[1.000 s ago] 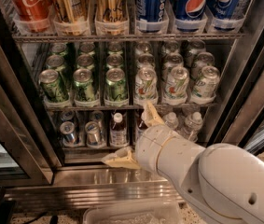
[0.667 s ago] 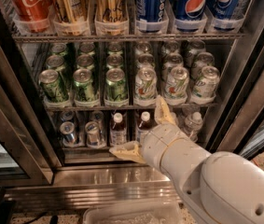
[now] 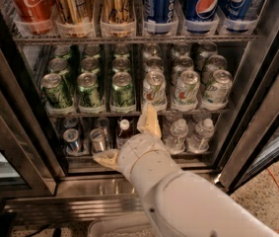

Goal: Pick green can from middle shelf of fridge

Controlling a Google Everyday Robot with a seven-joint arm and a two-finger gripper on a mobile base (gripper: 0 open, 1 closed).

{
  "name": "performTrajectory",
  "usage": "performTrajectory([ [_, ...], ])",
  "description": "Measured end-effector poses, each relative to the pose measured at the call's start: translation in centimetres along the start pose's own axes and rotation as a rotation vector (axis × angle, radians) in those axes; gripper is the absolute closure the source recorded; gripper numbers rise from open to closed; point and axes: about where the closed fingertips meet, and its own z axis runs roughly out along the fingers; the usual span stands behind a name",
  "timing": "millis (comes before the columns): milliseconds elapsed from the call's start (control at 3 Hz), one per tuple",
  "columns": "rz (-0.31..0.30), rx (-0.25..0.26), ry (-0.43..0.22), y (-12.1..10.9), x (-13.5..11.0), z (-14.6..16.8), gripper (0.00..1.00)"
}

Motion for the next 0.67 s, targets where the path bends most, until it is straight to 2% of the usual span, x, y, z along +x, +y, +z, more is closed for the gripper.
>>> performTrajectory([
  [333,-0.002,0.066,0.04,-1.67,0.96,-0.03,0.0],
  [667,-0.002,0.066,0.04,-1.67,0.96,-0.03,0.0],
])
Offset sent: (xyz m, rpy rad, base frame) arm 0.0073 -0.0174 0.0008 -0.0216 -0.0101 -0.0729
